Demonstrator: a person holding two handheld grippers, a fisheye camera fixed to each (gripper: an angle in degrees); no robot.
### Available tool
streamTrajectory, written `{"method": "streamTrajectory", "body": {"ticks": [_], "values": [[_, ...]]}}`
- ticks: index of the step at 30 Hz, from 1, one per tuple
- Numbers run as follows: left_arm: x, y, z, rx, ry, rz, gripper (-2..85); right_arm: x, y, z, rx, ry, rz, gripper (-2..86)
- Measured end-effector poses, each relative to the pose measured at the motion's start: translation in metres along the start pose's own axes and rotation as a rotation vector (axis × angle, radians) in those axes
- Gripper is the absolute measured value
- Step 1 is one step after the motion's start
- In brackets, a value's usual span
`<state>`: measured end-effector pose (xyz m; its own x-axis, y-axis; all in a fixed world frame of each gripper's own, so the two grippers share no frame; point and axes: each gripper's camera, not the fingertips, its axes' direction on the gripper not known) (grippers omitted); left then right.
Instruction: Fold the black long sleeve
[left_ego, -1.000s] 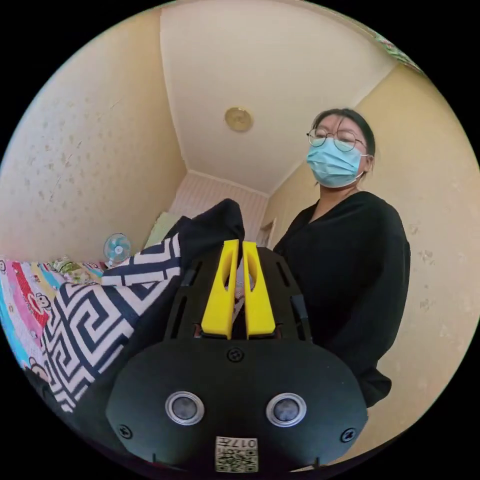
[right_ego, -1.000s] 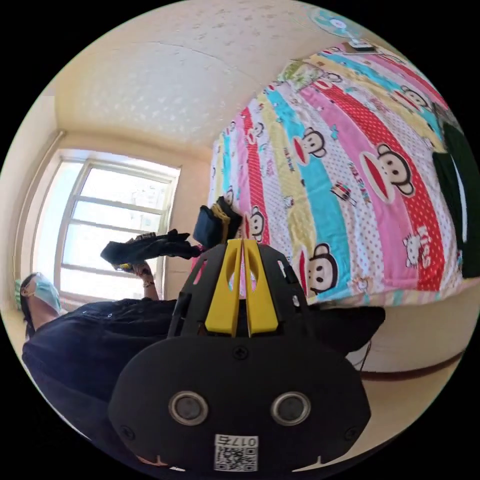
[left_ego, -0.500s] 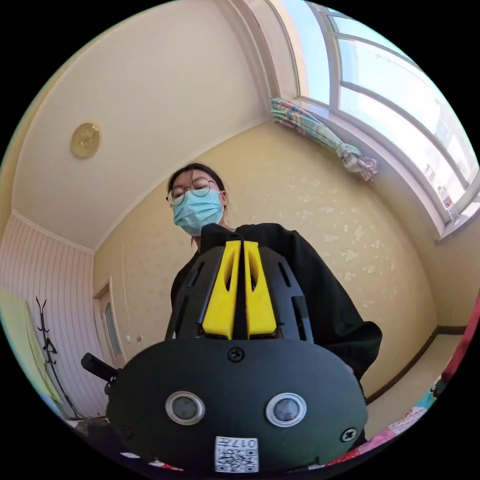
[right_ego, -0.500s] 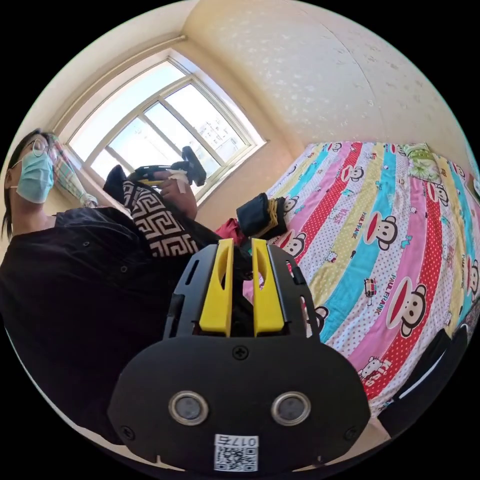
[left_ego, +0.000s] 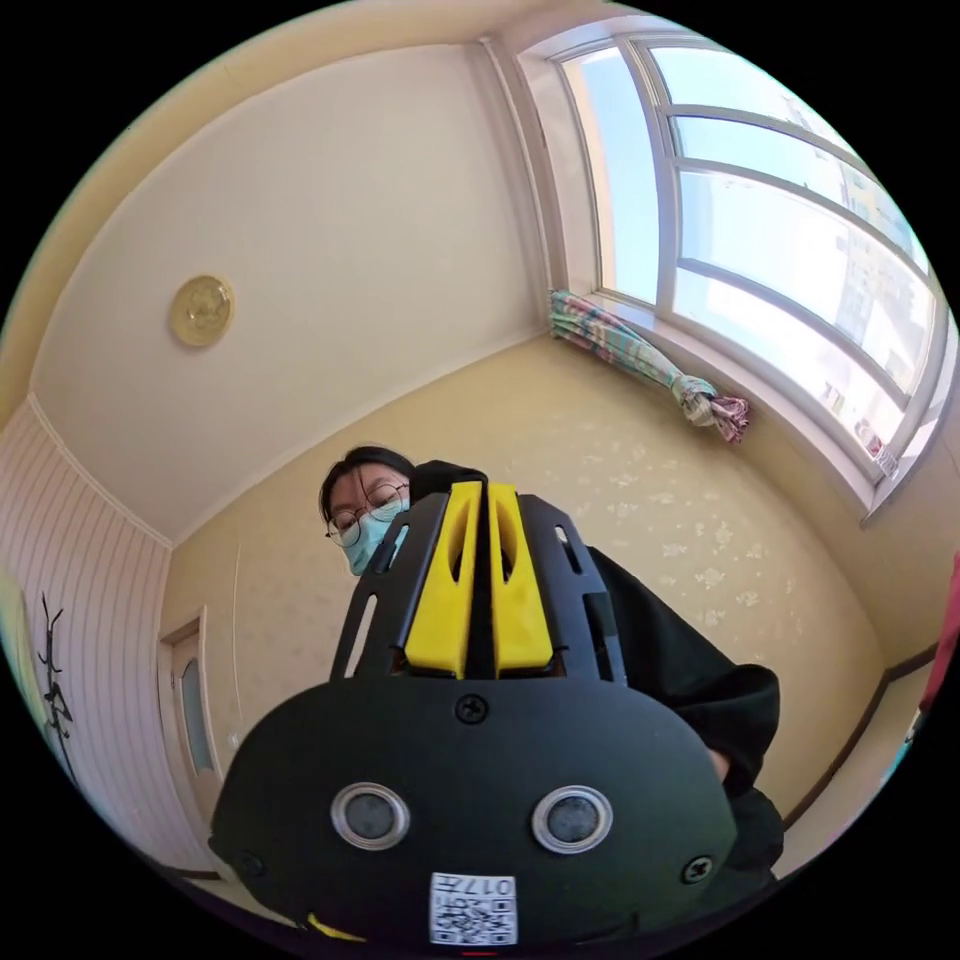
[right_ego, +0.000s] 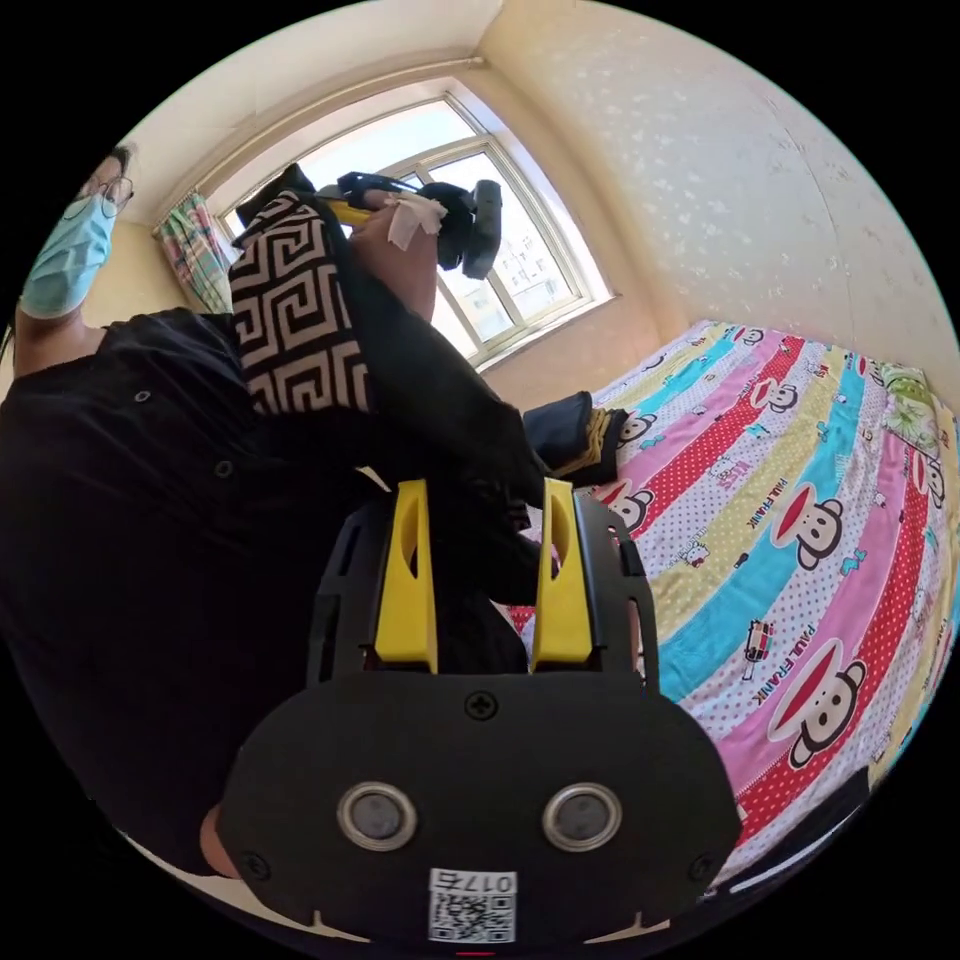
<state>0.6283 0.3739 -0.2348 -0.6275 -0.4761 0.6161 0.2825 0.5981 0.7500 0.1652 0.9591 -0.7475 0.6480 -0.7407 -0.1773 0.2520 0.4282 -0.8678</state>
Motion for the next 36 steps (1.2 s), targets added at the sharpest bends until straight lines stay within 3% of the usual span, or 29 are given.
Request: {"method": "streamTrajectory", "body": {"ticks": [4,8,11,13,15,18,21,24,26,32,36], "values": [[-0.019,0.008,-0.006,-0.028,-0.038,-0.044,-0.1,0.007,-0.012,-0.002,0.167,-0.064,0.017,5.3],[-0.014,0.010,-0.011,-0.034,-0.132,-0.068,-0.2,0.012,-0.012,-0.053,0.447,-0.176,0.011,4.0],[0.007,0.015,-0.031,-0.079,-0.614,-0.211,-0.3,-0.009,-0.023,-0.101,0.636,-0.157,-0.021,3.6],[0.031,0.024,-0.054,-0.124,-1.040,-0.327,-0.3,-0.035,-0.038,-0.124,0.706,-0.098,-0.095,3.6],[0.047,0.034,-0.068,-0.160,-1.269,-0.380,-0.1,-0.061,-0.059,-0.140,0.737,-0.063,-0.161,3.6],[0.062,0.057,-0.086,-0.237,-1.624,-0.469,2.0,-0.100,-0.097,-0.144,0.710,0.144,-0.162,3.5],[0.047,0.098,-0.118,-0.380,-1.927,-0.730,7.2,-0.141,-0.136,-0.114,0.614,0.511,-0.134,3.5],[0.010,0.143,-0.144,-0.490,-1.841,-0.919,9.4,-0.176,-0.167,-0.073,0.579,0.757,-0.181,3.5],[-0.013,0.155,-0.146,-0.543,-1.807,-0.921,11.5,-0.190,-0.197,-0.057,0.539,0.891,-0.162,3.6],[-0.085,0.140,-0.110,-0.885,-1.879,-0.684,16.2,-0.220,-0.246,-0.074,0.599,0.891,-0.234,3.7],[-0.121,0.137,-0.083,-1.044,-1.800,-0.561,17.3,-0.229,-0.270,-0.088,0.651,0.961,-0.217,3.8]]}}
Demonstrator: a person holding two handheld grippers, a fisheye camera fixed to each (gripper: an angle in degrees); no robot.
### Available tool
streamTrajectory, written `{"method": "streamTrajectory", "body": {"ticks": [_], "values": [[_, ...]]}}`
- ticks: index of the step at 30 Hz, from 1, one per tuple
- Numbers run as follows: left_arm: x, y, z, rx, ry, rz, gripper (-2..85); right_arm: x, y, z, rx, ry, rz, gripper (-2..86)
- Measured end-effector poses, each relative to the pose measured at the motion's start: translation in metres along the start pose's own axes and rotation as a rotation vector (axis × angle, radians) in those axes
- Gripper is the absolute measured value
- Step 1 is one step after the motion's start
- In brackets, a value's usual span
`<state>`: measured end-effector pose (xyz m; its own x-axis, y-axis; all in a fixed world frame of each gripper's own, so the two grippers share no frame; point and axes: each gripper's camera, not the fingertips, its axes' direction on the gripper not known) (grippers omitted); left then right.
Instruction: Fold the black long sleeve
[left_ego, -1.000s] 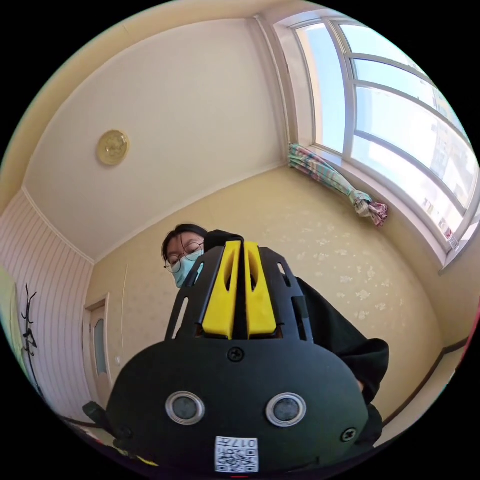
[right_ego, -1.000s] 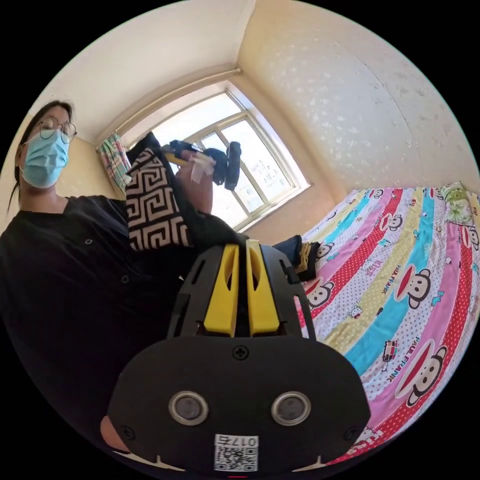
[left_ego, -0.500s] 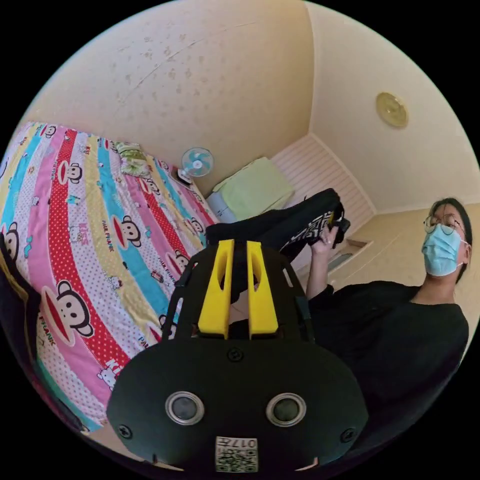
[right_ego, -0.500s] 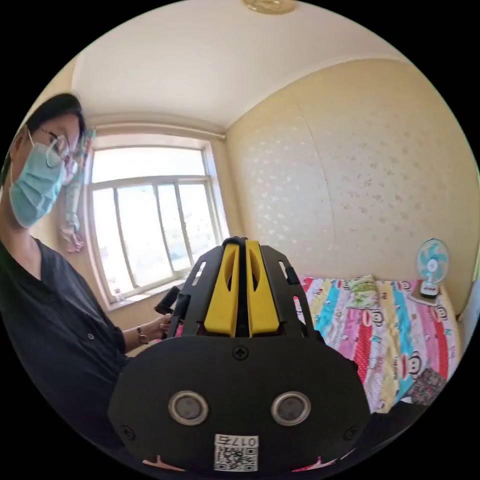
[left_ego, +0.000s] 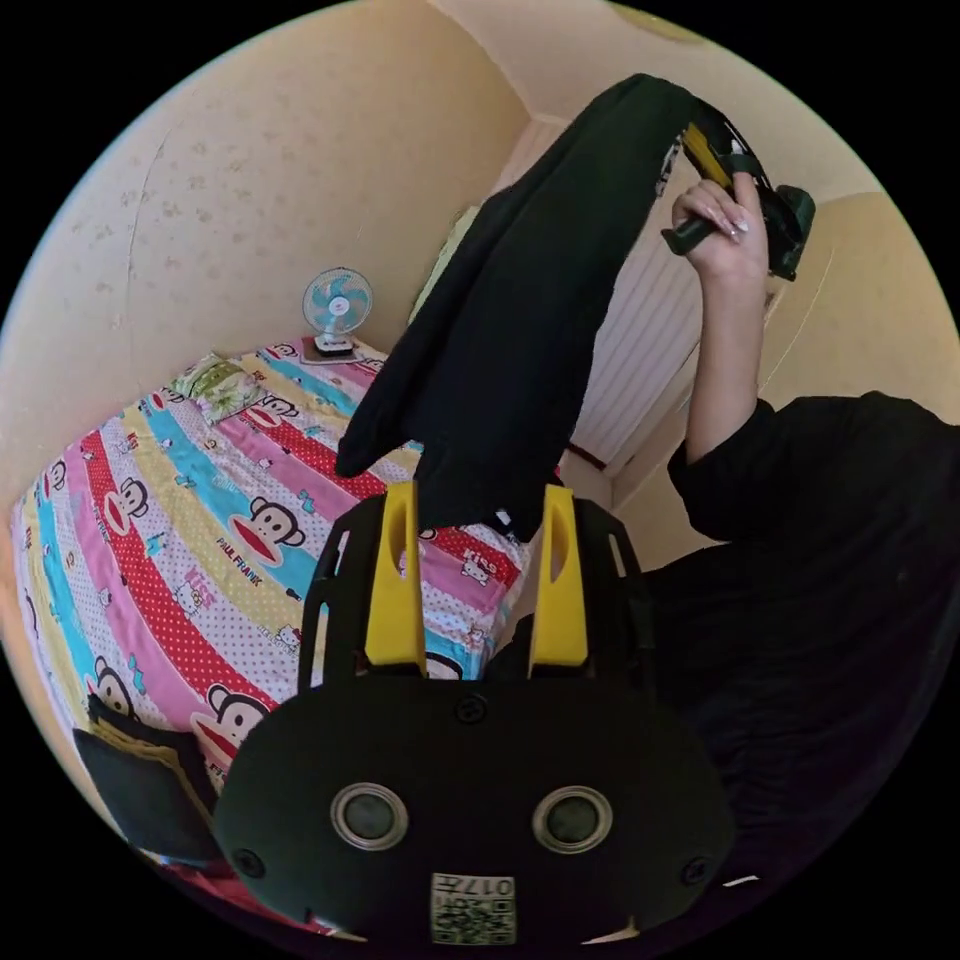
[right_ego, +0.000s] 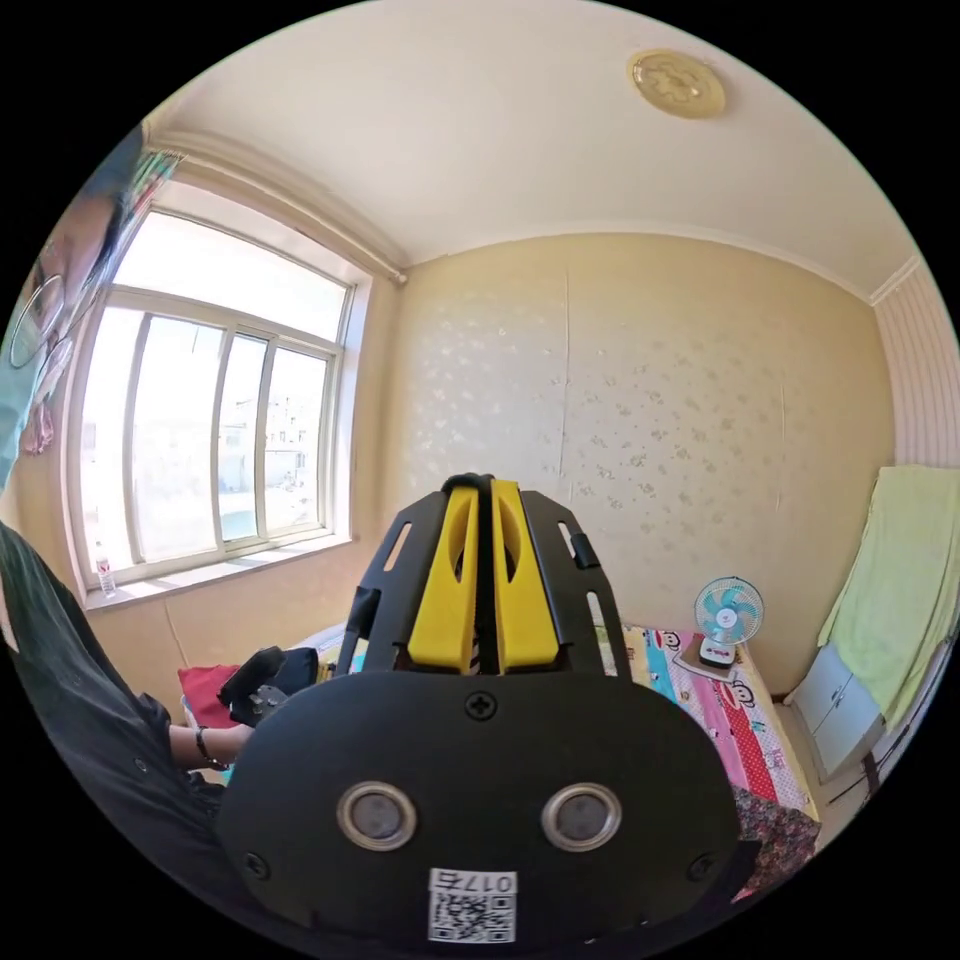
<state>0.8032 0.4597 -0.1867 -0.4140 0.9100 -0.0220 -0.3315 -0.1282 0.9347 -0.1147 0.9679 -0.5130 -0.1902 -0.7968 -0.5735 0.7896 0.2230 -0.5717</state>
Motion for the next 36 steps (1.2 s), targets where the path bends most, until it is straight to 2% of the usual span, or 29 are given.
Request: {"method": "streamTrajectory", "body": {"ticks": [5,7,9,11,13,15,17,20,24,27,30,32,34,36], "values": [[0.036,-0.012,0.019,-0.041,-0.035,0.109,15.4,0.003,-0.027,0.028,-0.039,0.110,0.015,3.7],[0.037,-0.009,0.010,-0.032,-0.235,0.102,3.3,0.007,-0.030,0.039,-0.065,0.128,0.002,3.7],[0.020,-0.005,-0.014,0.013,-0.314,0.039,1.7,0.019,-0.028,0.045,-0.082,0.150,0.000,3.7],[-0.009,0.003,-0.050,0.079,-0.255,-0.071,0.9,0.043,-0.017,0.052,-0.128,0.187,-0.018,3.7],[-0.053,0.028,-0.105,0.212,-0.100,-0.222,0.3,0.067,0.001,0.059,-0.166,0.164,-0.029,3.7],[-0.076,0.052,-0.143,0.322,-0.042,-0.314,0.0,0.095,0.027,0.068,-0.233,0.100,0.018,3.6],[-0.085,0.071,-0.175,0.383,-0.025,-0.336,-0.1,0.130,0.063,0.077,-0.325,-0.137,0.081,3.4],[-0.071,0.081,-0.218,0.384,0.075,-0.199,-0.1,0.152,0.093,0.055,-0.261,-0.472,0.085,3.1],[-0.024,0.076,-0.288,0.502,0.112,0.011,0.0,0.185,0.084,0.014,-0.101,-0.613,0.155,2.8],[-0.010,0.055,-0.331,0.543,-0.005,0.020,0.2,0.207,0.049,0.010,-0.045,-0.618,0.102,2.7],[-0.039,0.020,-0.344,0.437,-0.095,-0.072,0.4,0.224,0.018,0.055,-0.138,-0.558,0.031,2.7],[-0.081,0.003,-0.340,0.348,-0.140,-0.175,0.5,0.248,0.018,0.132,-0.315,-0.496,0.046,2.7],[-0.163,-0.006,-0.321,0.235,-0.134,-0.305,0.9,0.271,0.039,0.209,-0.493,-0.479,0.099,2.7],[-0.246,-0.001,-0.298,0.172,-0.049,-0.407,1.5,0.296,0.078,0.296,-0.671,-0.461,0.180,2.8]]}}
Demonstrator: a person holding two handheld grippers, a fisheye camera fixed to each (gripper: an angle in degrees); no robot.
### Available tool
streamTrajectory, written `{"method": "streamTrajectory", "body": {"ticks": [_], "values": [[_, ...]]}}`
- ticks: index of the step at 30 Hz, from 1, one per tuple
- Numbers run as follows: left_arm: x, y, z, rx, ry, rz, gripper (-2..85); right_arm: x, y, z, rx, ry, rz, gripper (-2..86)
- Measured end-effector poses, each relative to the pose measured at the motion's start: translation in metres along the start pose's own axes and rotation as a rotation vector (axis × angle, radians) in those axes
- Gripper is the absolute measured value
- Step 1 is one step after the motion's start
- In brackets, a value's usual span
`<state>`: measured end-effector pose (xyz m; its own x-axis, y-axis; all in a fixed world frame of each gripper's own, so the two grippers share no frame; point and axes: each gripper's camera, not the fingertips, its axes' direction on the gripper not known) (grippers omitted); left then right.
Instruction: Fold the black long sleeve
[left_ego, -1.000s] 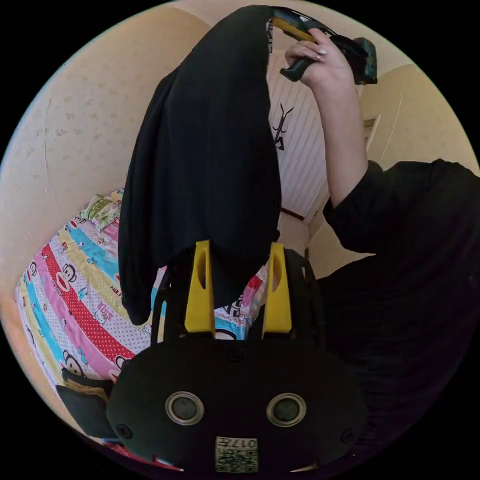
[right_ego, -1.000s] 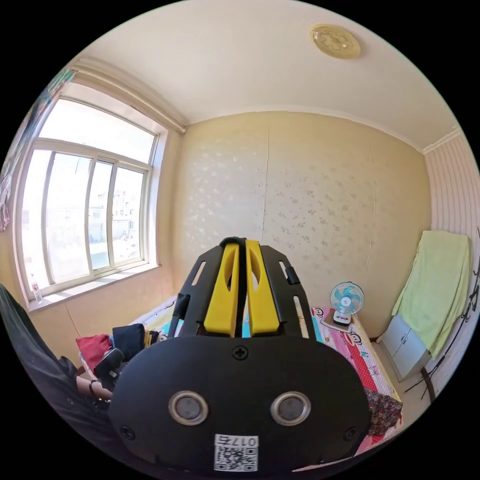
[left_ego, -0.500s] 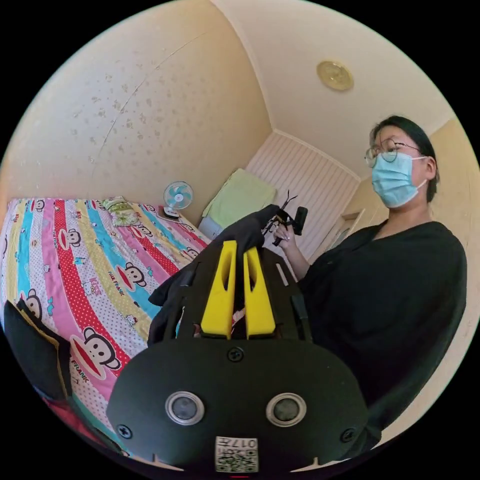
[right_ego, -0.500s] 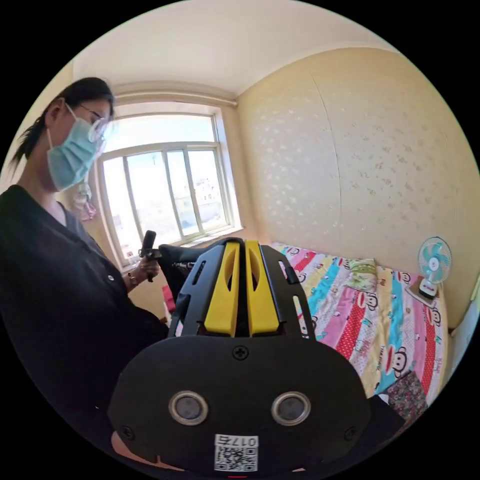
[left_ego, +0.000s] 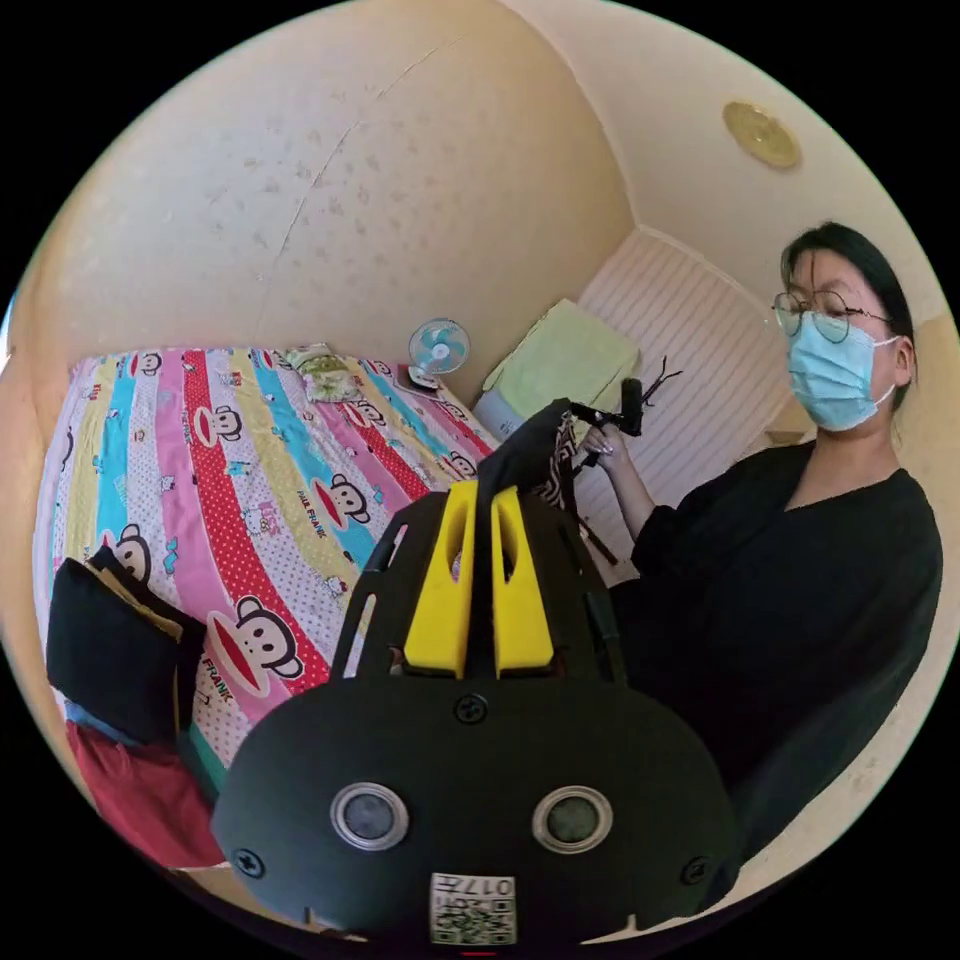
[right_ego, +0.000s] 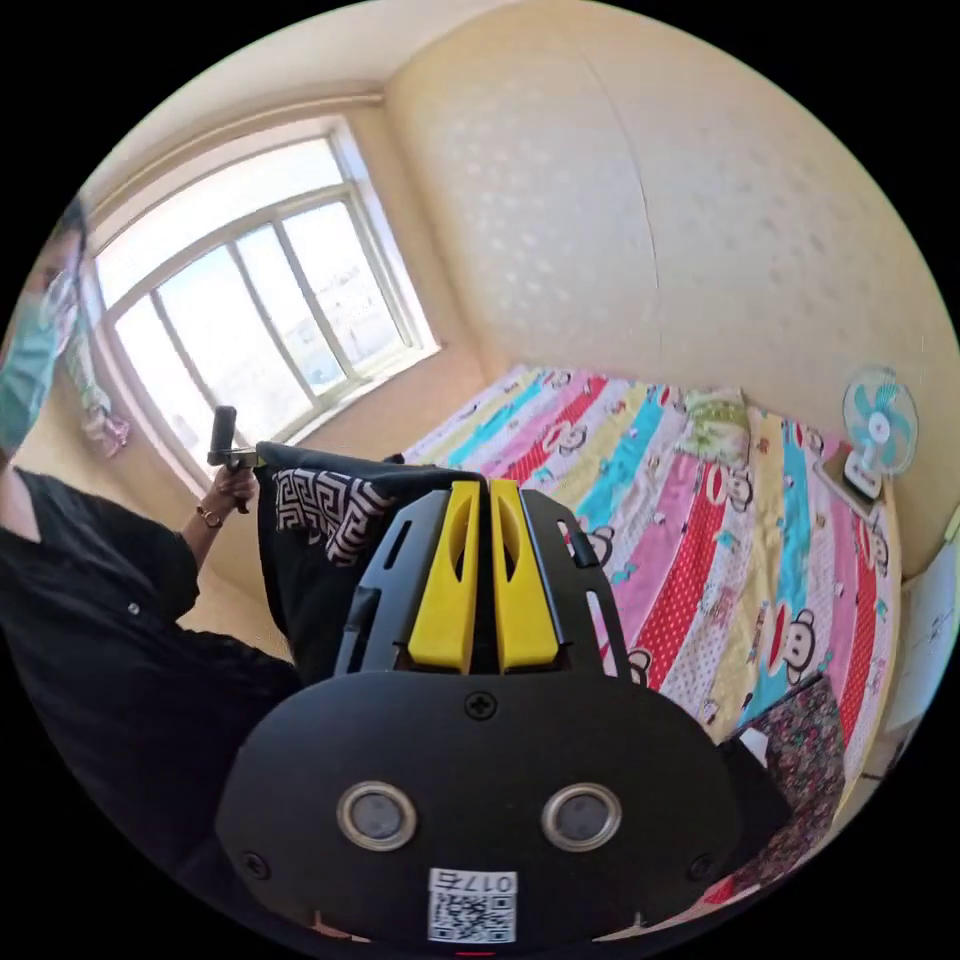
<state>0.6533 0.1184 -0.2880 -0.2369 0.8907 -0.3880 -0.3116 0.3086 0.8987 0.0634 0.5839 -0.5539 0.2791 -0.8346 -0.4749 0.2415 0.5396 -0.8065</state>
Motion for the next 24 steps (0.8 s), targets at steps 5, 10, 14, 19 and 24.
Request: {"method": "streamTrajectory", "body": {"ticks": [5,10,14,19,24], "values": [[-0.203,-0.025,0.079,-0.084,-0.076,-0.437,5.0,0.151,-0.032,0.212,-0.279,0.164,0.263,3.7],[-0.289,0.018,0.122,-0.210,-0.281,-0.697,12.1,0.192,-0.007,0.310,-0.527,0.368,0.379,6.1],[-0.297,0.088,0.152,-0.427,-0.380,-0.788,13.5,0.190,0.065,0.346,-0.711,0.223,0.456,7.3],[-0.279,0.130,0.165,-0.634,-0.551,-0.720,2.7,0.195,0.153,0.348,-0.927,0.188,0.611,7.6],[-0.311,0.082,0.077,-0.625,-0.566,-0.773,2.1,0.219,0.183,0.302,-0.949,0.146,0.782,7.8]]}}
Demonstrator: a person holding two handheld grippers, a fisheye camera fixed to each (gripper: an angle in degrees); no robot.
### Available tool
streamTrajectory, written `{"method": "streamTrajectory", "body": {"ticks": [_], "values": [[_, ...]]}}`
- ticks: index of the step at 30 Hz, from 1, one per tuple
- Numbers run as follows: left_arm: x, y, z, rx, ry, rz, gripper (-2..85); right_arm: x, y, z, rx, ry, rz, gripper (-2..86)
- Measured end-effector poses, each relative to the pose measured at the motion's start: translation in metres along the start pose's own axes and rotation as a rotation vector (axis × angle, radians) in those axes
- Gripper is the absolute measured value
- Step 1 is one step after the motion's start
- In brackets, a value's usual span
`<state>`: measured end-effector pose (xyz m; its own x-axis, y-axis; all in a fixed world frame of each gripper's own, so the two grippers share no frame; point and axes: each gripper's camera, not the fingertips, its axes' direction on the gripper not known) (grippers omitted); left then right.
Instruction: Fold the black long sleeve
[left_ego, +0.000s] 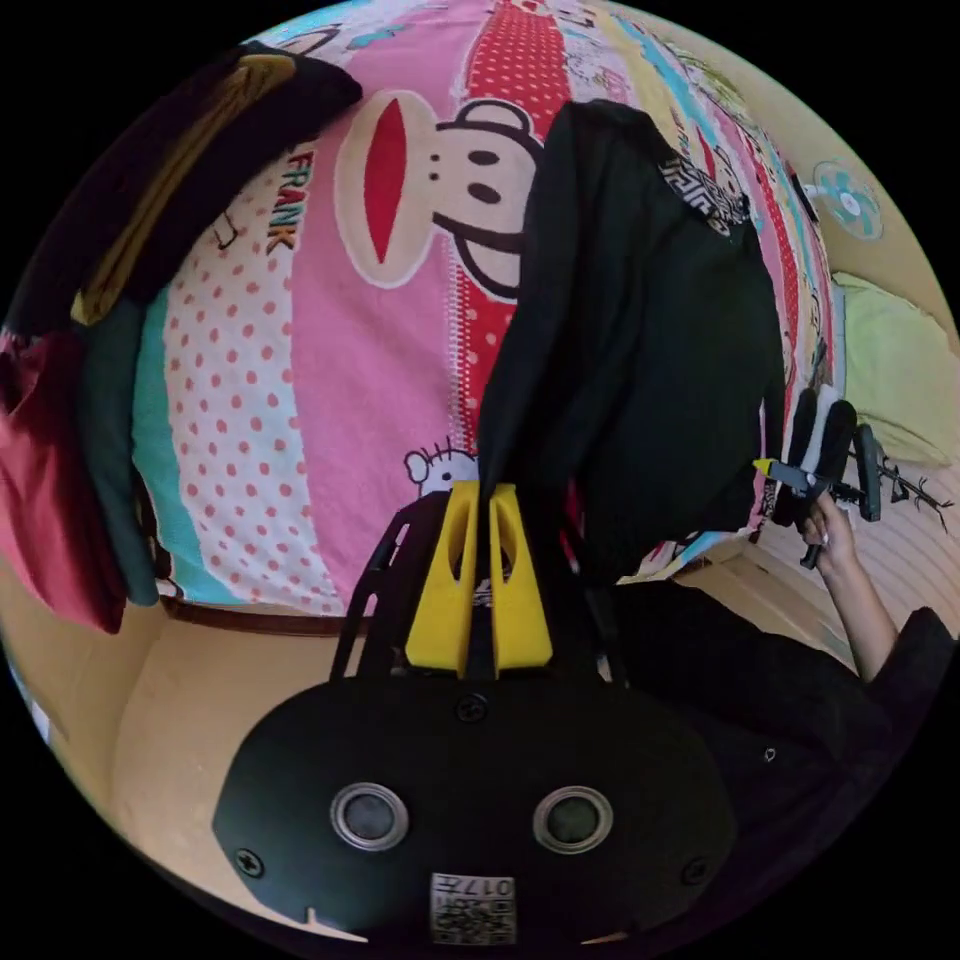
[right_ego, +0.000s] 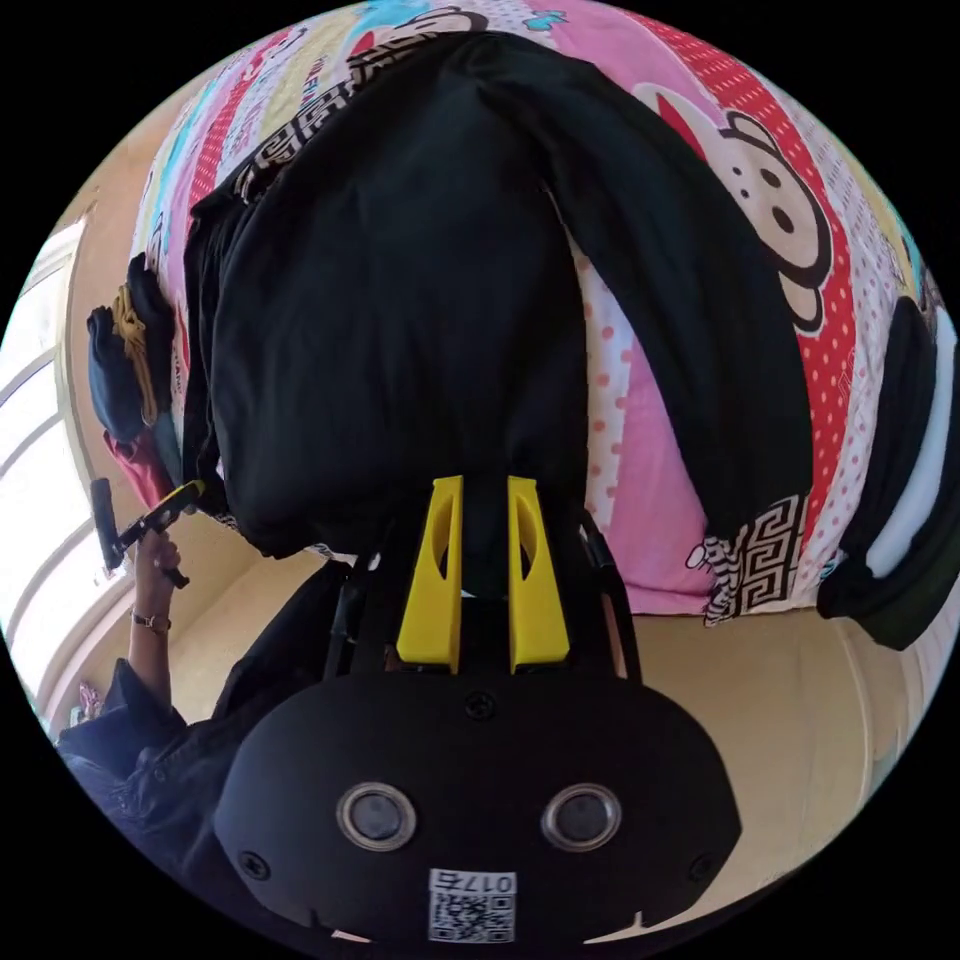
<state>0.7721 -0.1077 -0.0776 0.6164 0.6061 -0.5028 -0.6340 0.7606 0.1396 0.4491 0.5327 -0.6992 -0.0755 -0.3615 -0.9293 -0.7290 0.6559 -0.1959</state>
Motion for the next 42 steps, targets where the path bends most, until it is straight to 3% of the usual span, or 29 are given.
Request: {"method": "streamTrajectory", "body": {"ticks": [4,7,11,15,19,24,27,30,33,37,42], "values": [[-0.111,0.011,-0.105,0.317,0.180,-0.379,7.8,0.041,0.014,-0.042,0.054,0.006,0.044,8.5],[-0.116,0.020,-0.133,0.398,0.255,-0.291,11.1,0.072,0.018,-0.062,0.069,-0.040,0.062,10.2],[-0.064,0.010,-0.085,0.160,0.383,-0.058,13.7,0.112,0.022,-0.062,0.019,-0.119,0.090,12.2],[0.008,0.007,0.007,-0.211,0.420,0.054,14.2,0.134,0.025,-0.057,-0.042,-0.155,0.069,8.9],[0.033,0.021,0.005,-0.273,0.363,0.119,3.9,0.157,0.032,-0.091,-0.134,-0.180,-0.025,4.4],[0.017,0.063,-0.021,-0.336,0.296,0.195,2.9,0.197,0.074,-0.143,-0.139,-0.092,-0.078,3.8],[0.000,0.089,-0.015,-0.416,0.333,0.123,3.7,0.218,0.103,-0.131,-0.238,-0.034,-0.122,4.1],[-0.013,0.102,-0.008,-0.485,0.250,0.039,6.6,0.238,0.122,-0.108,-0.341,0.012,-0.103,5.1],[-0.027,0.089,-0.046,-0.323,0.274,-0.033,9.2,0.255,0.120,-0.136,-0.265,-0.034,-0.031,7.6],[-0.013,0.025,-0.120,-0.006,0.414,0.056,10.2,0.264,0.082,-0.224,0.047,-0.163,0.007,9.1],[0.027,-0.086,-0.129,0.047,0.559,0.129,11.8,0.242,-0.011,-0.283,0.210,-0.297,-0.110,10.2]]}}
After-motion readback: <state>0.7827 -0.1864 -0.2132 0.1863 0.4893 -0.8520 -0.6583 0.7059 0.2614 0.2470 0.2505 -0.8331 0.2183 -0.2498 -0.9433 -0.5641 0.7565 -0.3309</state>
